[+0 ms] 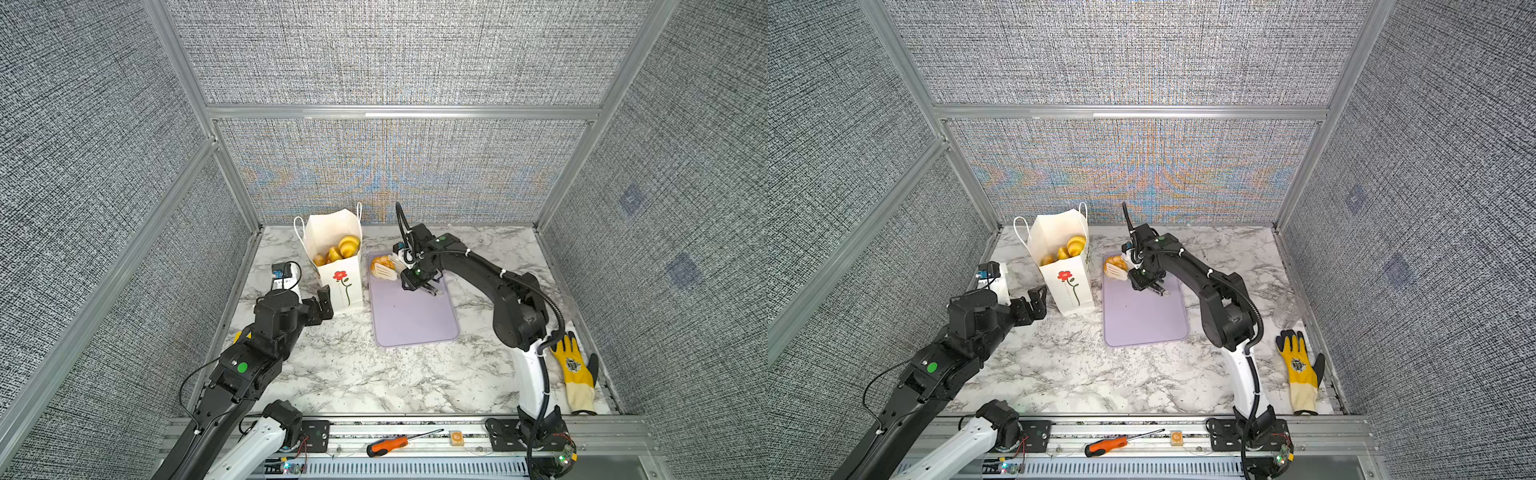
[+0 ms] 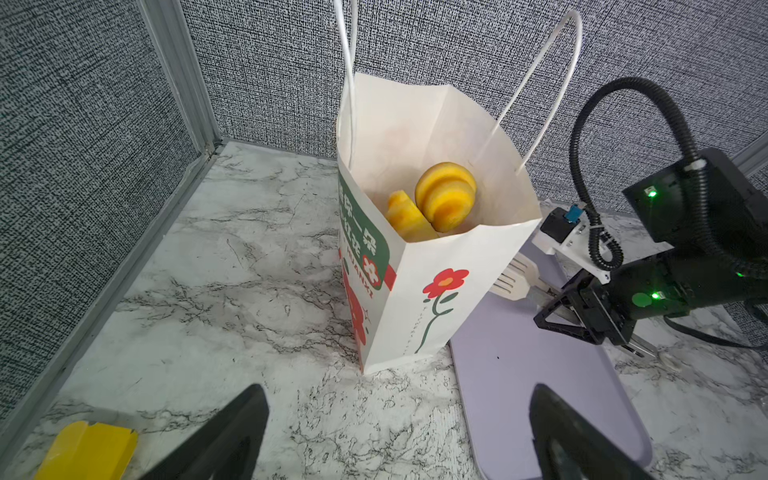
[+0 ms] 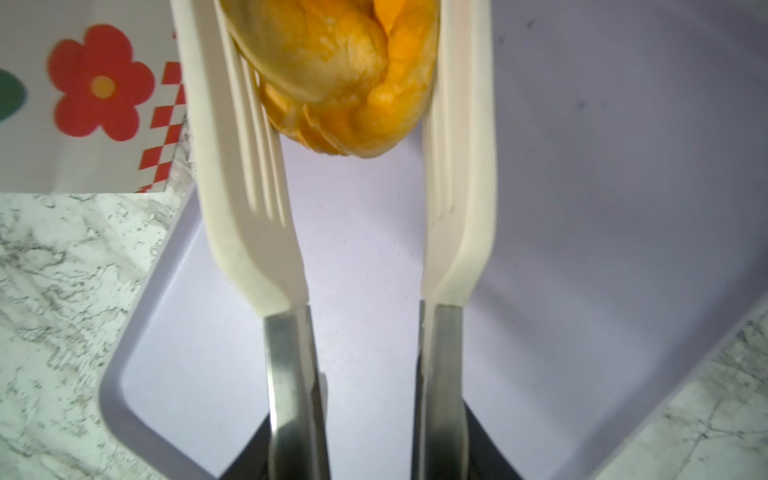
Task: Pack bread into a paper bag
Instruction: Pick up the bread from the tray.
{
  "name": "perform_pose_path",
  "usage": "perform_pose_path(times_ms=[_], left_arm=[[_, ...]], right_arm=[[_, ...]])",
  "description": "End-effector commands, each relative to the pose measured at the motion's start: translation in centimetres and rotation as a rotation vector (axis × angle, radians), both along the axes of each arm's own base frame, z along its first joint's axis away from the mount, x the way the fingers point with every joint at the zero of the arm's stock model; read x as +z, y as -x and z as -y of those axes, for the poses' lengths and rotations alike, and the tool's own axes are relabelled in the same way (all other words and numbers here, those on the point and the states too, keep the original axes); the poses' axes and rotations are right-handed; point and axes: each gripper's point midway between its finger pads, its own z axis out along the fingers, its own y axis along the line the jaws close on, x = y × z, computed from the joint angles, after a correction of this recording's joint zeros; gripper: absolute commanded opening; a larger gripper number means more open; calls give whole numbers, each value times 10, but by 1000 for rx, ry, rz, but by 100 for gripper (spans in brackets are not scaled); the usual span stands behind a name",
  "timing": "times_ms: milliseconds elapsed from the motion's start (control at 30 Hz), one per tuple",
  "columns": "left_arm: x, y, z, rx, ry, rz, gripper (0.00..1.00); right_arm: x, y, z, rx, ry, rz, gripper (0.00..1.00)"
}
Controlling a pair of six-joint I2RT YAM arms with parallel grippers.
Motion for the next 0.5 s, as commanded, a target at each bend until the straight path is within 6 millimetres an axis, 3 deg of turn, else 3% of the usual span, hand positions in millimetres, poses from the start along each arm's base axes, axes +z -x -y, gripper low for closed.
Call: perform_pose_path(times_ms=[0,467], left_arm=[[-1,0,-2,9,-1,-5,99],[0,-3,0,6,-2,-2,99]], right_arm=[[16,2,-4,1,-52,23,45],[68,33,13,-18,-136,84,45]])
